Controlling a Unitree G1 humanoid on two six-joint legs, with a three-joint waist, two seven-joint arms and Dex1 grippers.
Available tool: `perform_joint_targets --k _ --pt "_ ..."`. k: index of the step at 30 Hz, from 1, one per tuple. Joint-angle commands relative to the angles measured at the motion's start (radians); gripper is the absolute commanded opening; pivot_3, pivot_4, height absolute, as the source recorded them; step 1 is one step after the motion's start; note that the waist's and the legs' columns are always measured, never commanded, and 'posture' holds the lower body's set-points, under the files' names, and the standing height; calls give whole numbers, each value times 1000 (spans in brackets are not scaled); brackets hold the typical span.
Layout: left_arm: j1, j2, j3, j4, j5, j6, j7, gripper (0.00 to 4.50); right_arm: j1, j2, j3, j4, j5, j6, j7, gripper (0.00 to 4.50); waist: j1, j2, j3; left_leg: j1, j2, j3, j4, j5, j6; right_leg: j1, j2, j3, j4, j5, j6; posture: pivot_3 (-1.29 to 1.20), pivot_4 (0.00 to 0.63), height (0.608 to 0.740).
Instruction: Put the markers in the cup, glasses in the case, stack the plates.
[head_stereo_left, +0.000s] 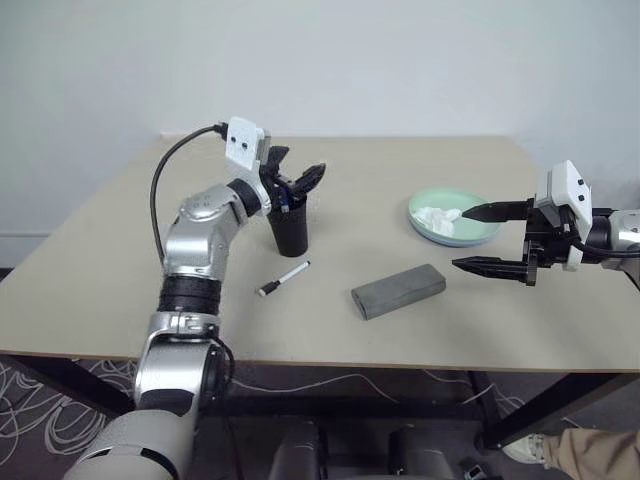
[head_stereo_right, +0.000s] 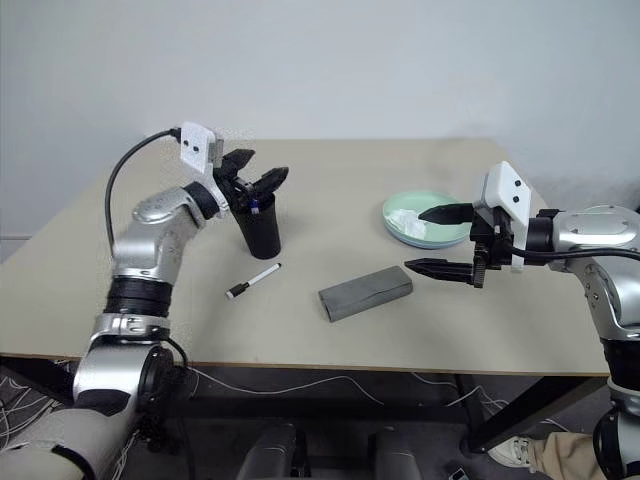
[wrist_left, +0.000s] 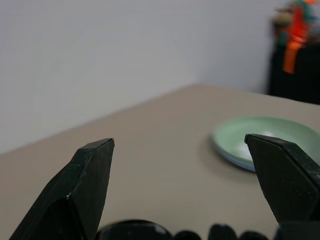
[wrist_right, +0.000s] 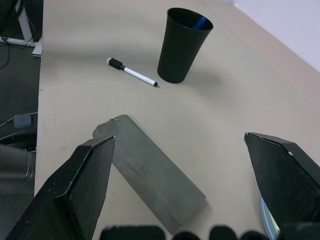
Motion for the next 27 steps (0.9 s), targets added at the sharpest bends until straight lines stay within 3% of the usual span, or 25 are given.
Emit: perform_joint_targets --k 1,5,10,27 --pt "32 73 -58 -150 -46 154 -95 4446 -17 -1 -32 -27 17 -7 -3 4500 0 0 0 0 0 0 0 0 0 0 0 0 1 0 0 0 0 612" --pt "98 173 -144 -226 0 232 -139 4446 -12 0 -34 -29 17 -9 -4 4500 0 0 0 1 0 0 0 0 0 -1 0 0 2 0 0 0 0 612" --pt "129 239 -230 -146 121 224 -91 4446 -14 2 -32 -25 14 -12 -1 4500 1 0 0 1 1 0 -1 0 0 -3 1 0 2 0 0 0 0 612" --pt "94 157 -320 77 239 205 -88 4446 -17 12 -27 -36 13 -11 -6 4500 1 0 0 -2 0 1 0 0 0 -4 0 0 1 0 0 0 0 612"
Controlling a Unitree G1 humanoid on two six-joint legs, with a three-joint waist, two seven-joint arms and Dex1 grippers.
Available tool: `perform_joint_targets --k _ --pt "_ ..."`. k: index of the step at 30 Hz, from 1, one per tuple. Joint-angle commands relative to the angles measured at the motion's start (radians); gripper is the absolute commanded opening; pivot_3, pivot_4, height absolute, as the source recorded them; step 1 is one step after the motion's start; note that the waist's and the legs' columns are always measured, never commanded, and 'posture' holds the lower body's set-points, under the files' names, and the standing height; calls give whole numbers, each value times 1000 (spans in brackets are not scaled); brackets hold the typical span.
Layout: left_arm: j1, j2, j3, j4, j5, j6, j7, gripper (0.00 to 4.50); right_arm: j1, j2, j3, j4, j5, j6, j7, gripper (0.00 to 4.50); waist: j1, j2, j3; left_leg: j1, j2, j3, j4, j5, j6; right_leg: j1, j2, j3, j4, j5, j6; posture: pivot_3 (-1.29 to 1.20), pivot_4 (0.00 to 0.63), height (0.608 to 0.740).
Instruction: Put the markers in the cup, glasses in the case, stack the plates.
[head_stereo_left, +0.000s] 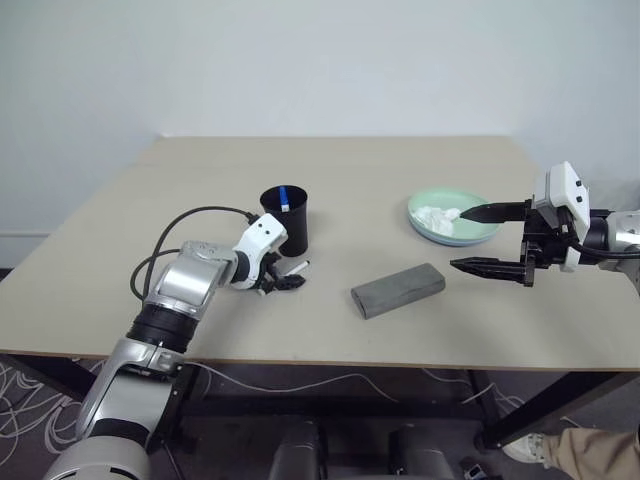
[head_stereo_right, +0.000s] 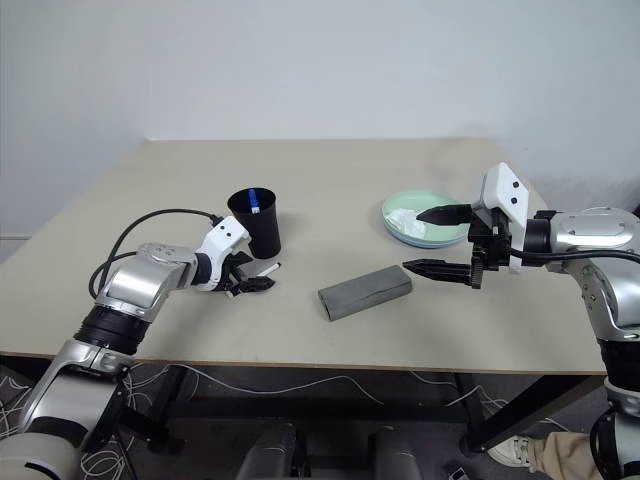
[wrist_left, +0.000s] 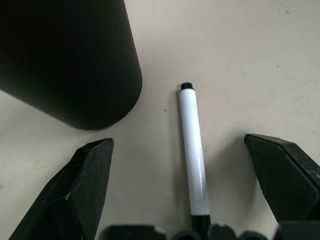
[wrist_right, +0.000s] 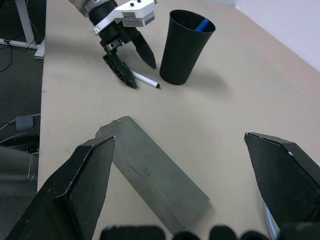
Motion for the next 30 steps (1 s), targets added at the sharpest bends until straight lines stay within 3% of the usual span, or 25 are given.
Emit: perform_joint_targets --k 1,6,9,20,28,30 --pt "-42 -3 -21 13 32 -12 -19 4446 -18 0 -28 -33 14 -9 -6 4500 0 0 0 0 0 0 0 0 0 0 0 0 0 0 0 0 0 612" --pt "-67 7 -54 27 57 7 -61 4446 -8 2 -33 -44 15 -7 -14 4500 0 0 0 0 0 0 0 0 0 0 0 0 0 0 0 0 0 612" --pt "-78 15 -71 26 68 21 -91 3892 -7 5 -33 -46 15 -6 -20 4500 0 0 0 0 0 0 1 0 0 1 0 0 -1 0 0 0 0 612" --pt "-85 37 -109 12 107 39 -142 44 -5 7 -35 -47 17 -7 -29 4500 -1 0 0 2 1 0 0 0 1 0 1 0 2 0 0 0 0 612" --pt "-79 40 -105 -3 116 25 -154 14 -6 6 -34 -44 16 -8 -28 4500 -6 0 0 2 1 0 0 0 0 0 1 1 1 0 0 0 0 612" --pt "-81 46 -56 -77 62 15 -189 14 -12 6 -33 -39 16 -8 -24 4500 -6 0 0 2 1 0 0 0 0 0 1 1 1 0 0 0 0 612"
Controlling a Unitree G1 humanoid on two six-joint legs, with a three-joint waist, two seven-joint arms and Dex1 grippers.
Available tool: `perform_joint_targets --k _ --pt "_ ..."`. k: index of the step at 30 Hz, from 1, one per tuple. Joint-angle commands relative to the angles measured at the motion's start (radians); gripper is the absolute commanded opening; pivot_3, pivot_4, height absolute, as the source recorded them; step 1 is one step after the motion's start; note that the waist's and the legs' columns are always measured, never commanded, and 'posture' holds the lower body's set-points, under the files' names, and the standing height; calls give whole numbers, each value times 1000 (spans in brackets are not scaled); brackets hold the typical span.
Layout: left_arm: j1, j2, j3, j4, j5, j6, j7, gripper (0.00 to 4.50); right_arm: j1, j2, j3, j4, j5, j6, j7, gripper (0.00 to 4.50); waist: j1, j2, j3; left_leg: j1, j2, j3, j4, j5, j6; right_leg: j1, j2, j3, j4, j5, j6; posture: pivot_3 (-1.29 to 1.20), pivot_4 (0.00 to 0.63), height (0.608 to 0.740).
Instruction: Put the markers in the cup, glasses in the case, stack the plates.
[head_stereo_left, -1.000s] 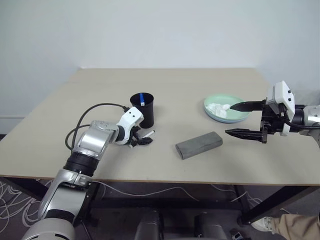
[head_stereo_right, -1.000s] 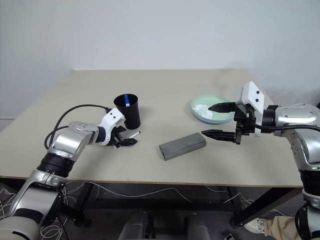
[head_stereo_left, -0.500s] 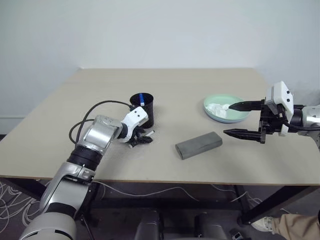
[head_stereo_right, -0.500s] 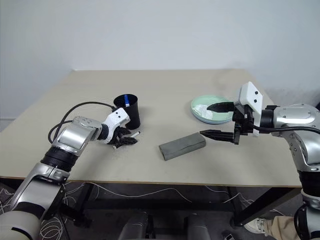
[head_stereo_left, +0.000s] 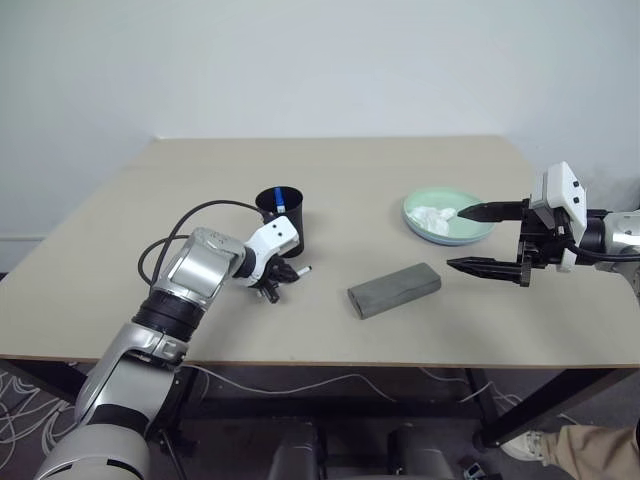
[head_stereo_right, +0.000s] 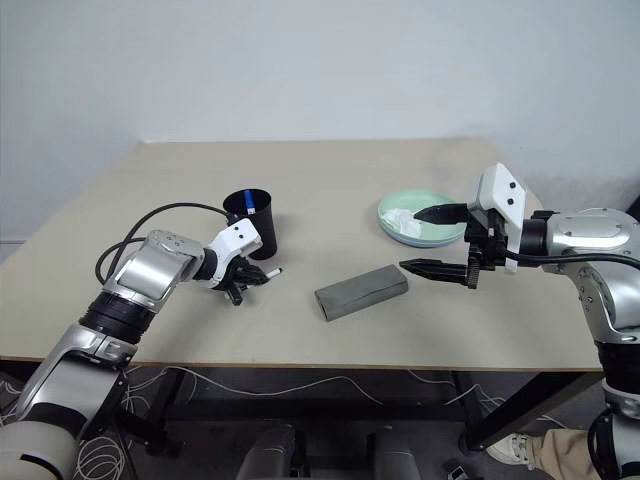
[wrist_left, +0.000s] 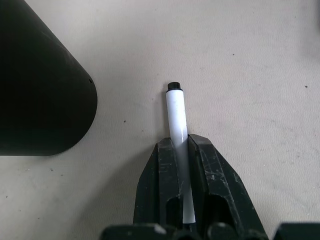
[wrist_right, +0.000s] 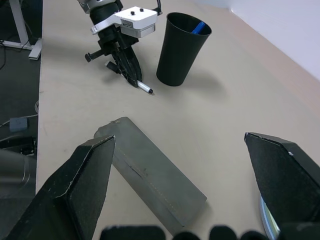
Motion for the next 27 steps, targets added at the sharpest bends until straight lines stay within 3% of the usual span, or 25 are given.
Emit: perform_joint_targets --k 1,3,7,10,16,21,27 --pt "-13 26 62 -94 -44 -14 -40 14 -20 -2 -32 -16 16 -9 0 4500 0 0 0 -1 0 0 0 0 0 -1 0 0 0 0 0 0 0 612" --pt "-35 3 163 -193 -172 44 -86 14 -24 -3 -31 -11 14 -11 3 4500 0 0 0 -2 0 0 0 0 0 -2 0 0 0 0 0 0 0 612" --pt "-41 -13 233 -270 -267 87 -96 14 -27 -2 -30 -9 13 -12 4 4500 5 0 0 -3 4 0 1 0 0 -1 -1 -1 -2 0 0 0 0 612" --pt "-112 -85 357 -316 -392 108 -62 14 -32 -1 -28 -4 12 -13 5 4500 6 -1 1 -3 1 0 1 0 0 0 -1 0 -2 0 0 0 0 612" --pt "-171 -139 418 -208 -362 -44 63 14 -37 4 -26 -1 10 -13 5 4500 2 0 0 0 -1 2 1 0 0 4 -1 1 -2 0 0 0 0 612" --pt "-246 -214 525 95 -273 -387 328 14 -30 4 -32 -10 16 -8 3 4500 5 -1 0 1 -1 0 1 0 0 3 1 1 0 0 0 0 0 612" --pt "-264 -209 554 307 -235 -611 409 14 -27 5 -35 -13 17 -8 0 4500 6 -1 0 -2 -1 0 1 0 0 2 2 2 -1 0 0 0 0 612"
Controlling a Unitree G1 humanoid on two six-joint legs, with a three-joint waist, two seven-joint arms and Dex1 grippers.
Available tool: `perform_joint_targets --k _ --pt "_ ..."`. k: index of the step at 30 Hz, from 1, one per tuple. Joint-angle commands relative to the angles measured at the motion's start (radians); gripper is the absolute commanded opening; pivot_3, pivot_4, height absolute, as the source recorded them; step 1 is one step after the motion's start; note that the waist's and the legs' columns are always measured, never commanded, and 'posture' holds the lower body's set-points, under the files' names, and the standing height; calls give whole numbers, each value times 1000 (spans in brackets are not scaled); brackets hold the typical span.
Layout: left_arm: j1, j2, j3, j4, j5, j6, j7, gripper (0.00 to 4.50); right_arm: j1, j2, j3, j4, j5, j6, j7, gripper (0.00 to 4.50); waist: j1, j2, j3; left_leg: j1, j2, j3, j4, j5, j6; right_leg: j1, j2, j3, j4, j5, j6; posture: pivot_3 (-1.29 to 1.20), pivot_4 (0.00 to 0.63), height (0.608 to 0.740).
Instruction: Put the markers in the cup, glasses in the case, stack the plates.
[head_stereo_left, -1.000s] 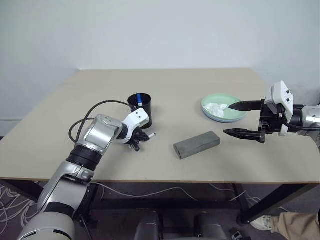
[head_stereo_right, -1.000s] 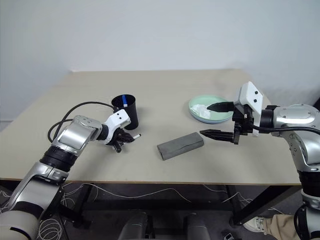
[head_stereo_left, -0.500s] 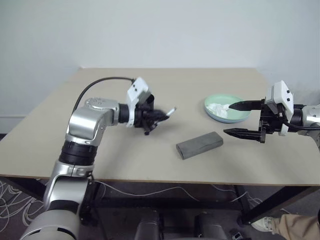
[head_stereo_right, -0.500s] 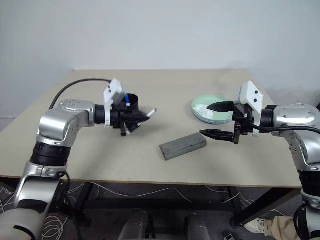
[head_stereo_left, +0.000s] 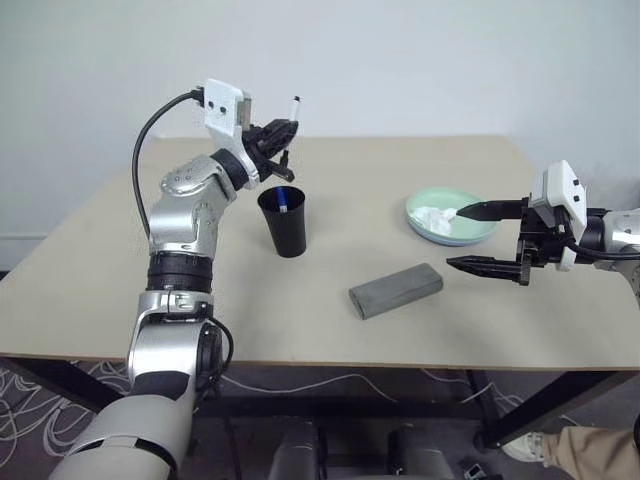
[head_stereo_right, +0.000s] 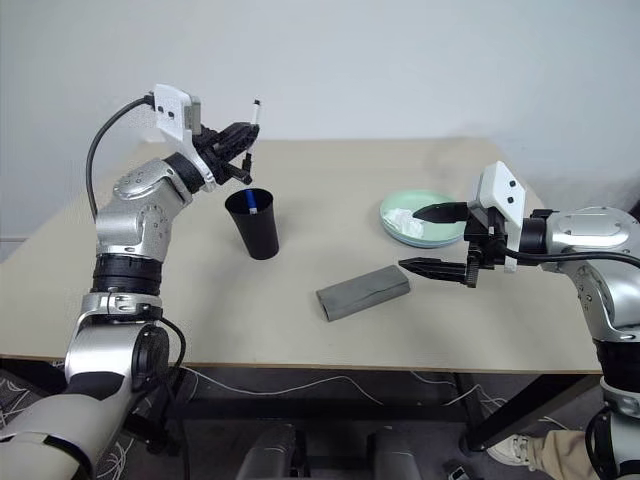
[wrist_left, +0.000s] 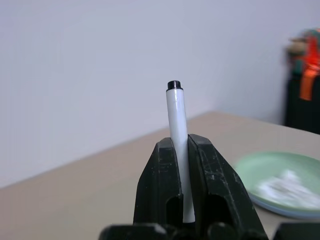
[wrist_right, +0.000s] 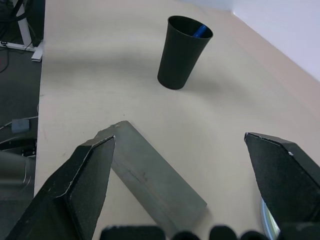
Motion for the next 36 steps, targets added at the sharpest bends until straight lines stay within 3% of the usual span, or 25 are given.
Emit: perform_joint_targets --k 1,22,27,35,36 --pt "-46 23 31 84 17 -120 11 14 -17 -2 -36 -20 17 -8 -6 4500 0 0 0 0 0 0 0 0 0 0 -1 -1 0 0 0 0 0 612" --pt "70 10 18 101 1 -72 -106 14 -21 3 -31 -17 15 -18 -4 4500 0 0 0 -1 0 -1 0 0 0 1 -2 -4 0 0 0 0 0 612" --pt "86 6 25 124 2 -87 -111 1490 -21 9 -29 -17 15 -21 -6 4500 0 0 0 -1 0 0 0 0 0 1 -2 -4 -1 0 0 0 0 612" --pt "90 0 28 97 -1 -91 -104 4335 -23 15 -30 -16 14 -24 -8 4500 0 0 0 0 0 -1 0 0 0 2 -2 -4 0 0 0 0 0 612" --pt "89 2 28 90 -3 -88 -106 4428 -26 17 -28 -17 13 -22 -9 4500 0 0 0 0 0 -1 0 0 0 2 -2 -4 -1 0 0 0 0 612"
